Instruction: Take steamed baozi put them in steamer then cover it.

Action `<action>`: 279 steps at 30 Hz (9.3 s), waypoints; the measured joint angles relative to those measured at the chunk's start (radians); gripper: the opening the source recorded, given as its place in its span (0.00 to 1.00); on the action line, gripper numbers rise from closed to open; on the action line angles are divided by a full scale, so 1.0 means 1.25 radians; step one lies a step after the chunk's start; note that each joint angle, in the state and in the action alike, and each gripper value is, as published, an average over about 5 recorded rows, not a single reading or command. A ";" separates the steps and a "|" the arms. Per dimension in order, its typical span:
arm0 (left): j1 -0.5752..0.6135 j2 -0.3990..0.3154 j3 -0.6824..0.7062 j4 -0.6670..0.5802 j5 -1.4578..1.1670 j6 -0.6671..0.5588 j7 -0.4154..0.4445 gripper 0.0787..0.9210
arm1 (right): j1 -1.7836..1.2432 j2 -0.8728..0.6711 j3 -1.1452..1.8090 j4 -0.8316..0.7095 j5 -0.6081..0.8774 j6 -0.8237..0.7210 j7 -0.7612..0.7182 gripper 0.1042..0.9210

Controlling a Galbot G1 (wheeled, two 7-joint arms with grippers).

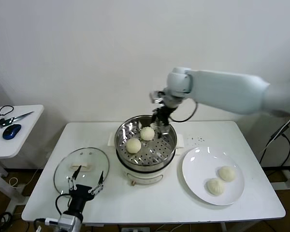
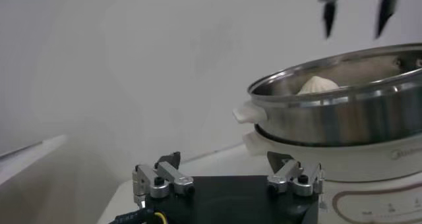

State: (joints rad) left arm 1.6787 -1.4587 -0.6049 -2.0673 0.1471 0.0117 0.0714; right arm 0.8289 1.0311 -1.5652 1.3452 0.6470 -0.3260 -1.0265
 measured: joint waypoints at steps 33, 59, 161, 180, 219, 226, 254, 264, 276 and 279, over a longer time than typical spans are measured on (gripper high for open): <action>0.002 0.004 -0.013 0.004 0.004 0.011 -0.001 0.88 | -0.476 -0.398 0.243 0.129 -0.395 -0.010 -0.009 0.88; -0.002 0.004 -0.016 0.017 0.005 0.014 -0.002 0.88 | -0.570 -0.356 0.309 0.051 -0.446 0.012 -0.006 0.73; -0.013 0.010 -0.006 0.022 0.004 0.019 -0.005 0.88 | -0.064 -0.029 0.075 -0.016 -0.348 0.318 0.001 0.88; -0.003 0.010 -0.015 0.012 -0.005 0.016 -0.004 0.88 | -0.444 -0.370 0.377 0.006 -0.390 0.115 -0.019 0.88; 0.003 0.016 -0.024 0.030 -0.010 0.014 -0.004 0.88 | -0.708 -0.356 0.556 -0.124 -0.548 0.095 -0.041 0.78; 0.005 0.016 -0.021 0.030 -0.009 0.014 -0.004 0.88 | -0.701 -0.357 0.548 -0.125 -0.540 0.093 -0.042 0.72; 0.012 0.023 0.011 0.007 -0.003 0.009 0.001 0.88 | -0.089 -0.160 0.105 -0.104 -0.117 0.031 -0.014 0.72; 0.014 0.033 0.010 0.008 -0.014 0.001 0.001 0.88 | -0.010 -0.004 0.006 -0.111 0.032 -0.003 0.010 0.72; 0.000 0.047 0.002 0.015 -0.029 0.001 0.002 0.88 | -0.036 0.145 -0.053 -0.138 0.069 -0.019 0.027 0.72; -0.003 0.049 0.001 0.017 -0.032 0.001 0.002 0.88 | -0.054 0.160 -0.061 -0.143 0.059 -0.020 0.029 0.72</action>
State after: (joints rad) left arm 1.6755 -1.3969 -0.6038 -2.0461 0.1065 0.0131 0.0739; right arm 0.7612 1.2306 -1.6418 1.1668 0.7209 -0.3511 -0.9901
